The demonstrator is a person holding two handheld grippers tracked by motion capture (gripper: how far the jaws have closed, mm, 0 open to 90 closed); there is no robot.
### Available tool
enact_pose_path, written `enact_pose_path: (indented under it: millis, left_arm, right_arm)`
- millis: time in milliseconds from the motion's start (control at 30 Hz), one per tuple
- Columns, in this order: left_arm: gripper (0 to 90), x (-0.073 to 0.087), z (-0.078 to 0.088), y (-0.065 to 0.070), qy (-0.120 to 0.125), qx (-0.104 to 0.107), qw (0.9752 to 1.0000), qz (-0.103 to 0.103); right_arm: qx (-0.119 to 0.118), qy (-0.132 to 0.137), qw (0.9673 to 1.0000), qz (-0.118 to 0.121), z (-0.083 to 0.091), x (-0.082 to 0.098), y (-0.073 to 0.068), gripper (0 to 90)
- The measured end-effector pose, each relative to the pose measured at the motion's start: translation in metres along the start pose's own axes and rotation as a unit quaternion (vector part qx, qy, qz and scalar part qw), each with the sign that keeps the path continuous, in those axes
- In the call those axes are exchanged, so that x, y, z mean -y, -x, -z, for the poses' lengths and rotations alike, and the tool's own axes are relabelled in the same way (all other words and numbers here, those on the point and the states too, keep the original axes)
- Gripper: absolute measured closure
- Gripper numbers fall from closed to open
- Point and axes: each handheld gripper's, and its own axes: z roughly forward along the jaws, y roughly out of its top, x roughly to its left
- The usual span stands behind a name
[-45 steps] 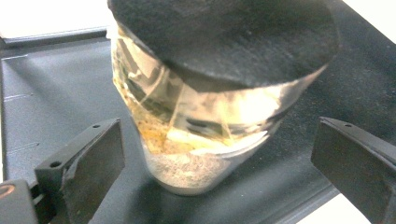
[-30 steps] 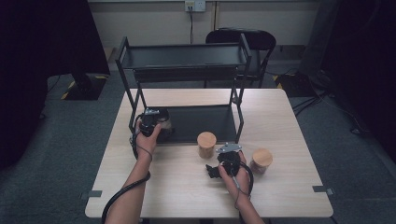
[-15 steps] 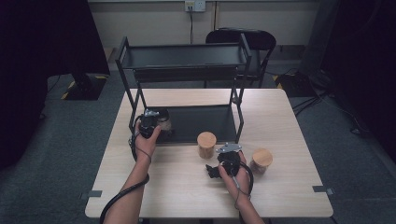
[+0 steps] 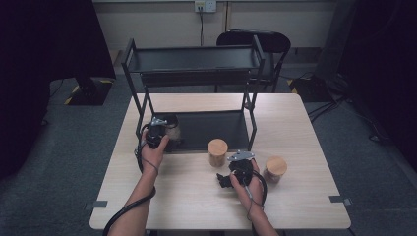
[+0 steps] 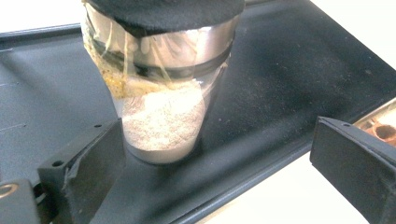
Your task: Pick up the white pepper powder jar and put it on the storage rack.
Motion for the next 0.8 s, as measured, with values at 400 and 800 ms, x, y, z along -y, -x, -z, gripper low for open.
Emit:
enact_pose_path:
  millis: [400, 800]
  left_arm:
    - [3.5, 0.009, 0.005, -0.003, 0.006, 0.013, 0.9999, 0.007]
    - [3.5, 0.020, 0.007, 0.000, 0.006, 0.022, 0.9997, 0.001]
  right_arm:
    - [0.000, 0.000, 1.0000, 0.000, 0.000, 0.000, 0.000, 0.0]
    - [0.000, 0.000, 1.0000, 0.000, 0.000, 0.000, 0.000, 0.0]
